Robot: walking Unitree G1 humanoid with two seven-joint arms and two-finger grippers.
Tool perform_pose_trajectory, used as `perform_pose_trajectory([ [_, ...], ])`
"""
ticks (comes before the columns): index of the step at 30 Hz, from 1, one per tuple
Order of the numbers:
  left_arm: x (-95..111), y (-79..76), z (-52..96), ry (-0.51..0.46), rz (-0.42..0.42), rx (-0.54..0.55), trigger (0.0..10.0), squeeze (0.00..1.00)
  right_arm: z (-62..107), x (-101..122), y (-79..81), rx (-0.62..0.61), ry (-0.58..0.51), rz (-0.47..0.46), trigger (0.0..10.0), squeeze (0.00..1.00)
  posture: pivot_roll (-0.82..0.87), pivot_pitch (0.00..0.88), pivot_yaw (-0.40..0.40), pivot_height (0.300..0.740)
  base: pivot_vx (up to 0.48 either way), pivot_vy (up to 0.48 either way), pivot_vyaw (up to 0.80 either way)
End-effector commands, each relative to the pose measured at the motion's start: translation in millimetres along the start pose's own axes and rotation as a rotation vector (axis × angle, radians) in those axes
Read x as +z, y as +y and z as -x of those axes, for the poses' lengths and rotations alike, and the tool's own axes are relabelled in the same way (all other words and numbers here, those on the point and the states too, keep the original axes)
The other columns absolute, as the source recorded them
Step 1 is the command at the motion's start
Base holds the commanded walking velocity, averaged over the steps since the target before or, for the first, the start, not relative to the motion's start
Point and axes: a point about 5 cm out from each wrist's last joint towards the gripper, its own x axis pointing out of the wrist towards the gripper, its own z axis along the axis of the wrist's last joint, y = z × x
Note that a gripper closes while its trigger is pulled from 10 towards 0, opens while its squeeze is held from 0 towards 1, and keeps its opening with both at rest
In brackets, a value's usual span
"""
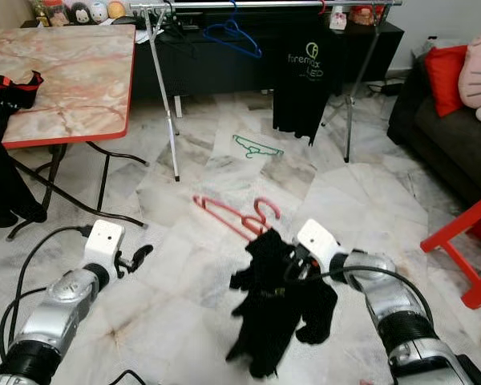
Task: Hang hanger
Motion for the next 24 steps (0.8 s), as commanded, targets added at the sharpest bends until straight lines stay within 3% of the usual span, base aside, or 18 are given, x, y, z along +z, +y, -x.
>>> perform_pose_trajectory([
  [1,-8,-9.0,-1.4,0.022,-0.014,-0.037,10.0,0.0,0.9,30,-5.1,0.033,-0.112,0.064,0.0,0.0,-0.07,0.019,-0.052,0.74,0.0,0.0,0.0],
  [5,-13,-18.6,-3.5,0.015,-0.013,-0.081,10.0,0.0,0.5,45,-6.7,0.071,-0.13,0.115,0.0,0.0,-0.07,0.03,-0.058,0.74,0.0,0.0,0.0],
  [9,-15,-36.3,-5.9,-0.019,-0.011,-0.164,10.0,0.0,1.9,57,0.1,0.211,-0.127,0.183,0.0,0.0,-0.07,0.036,-0.063,0.74,0.0,0.0,0.0],
  [14,-15,-41.1,-8.0,-0.041,-0.005,-0.178,10.0,0.0,6.9,63,5.0,0.321,-0.124,0.221,0.0,0.0,-0.07,0.043,-0.067,0.74,0.0,0.0,0.0],
  [17,-19,-45.2,-7.5,-0.038,-0.081,-0.208,10.0,0.0,8.0,62,1.8,0.342,-0.08,0.257,0.0,0.0,-0.07,0.047,-0.069,0.74,0.0,0.0,0.0],
  [24,-30,-55.5,-3.1,-0.018,-0.14,-0.321,10.0,0.0,8.1,71,-3.3,0.363,-0.063,0.291,0.0,0.0,-0.07,0.053,-0.075,0.74,0.0,0.0,0.0],
])
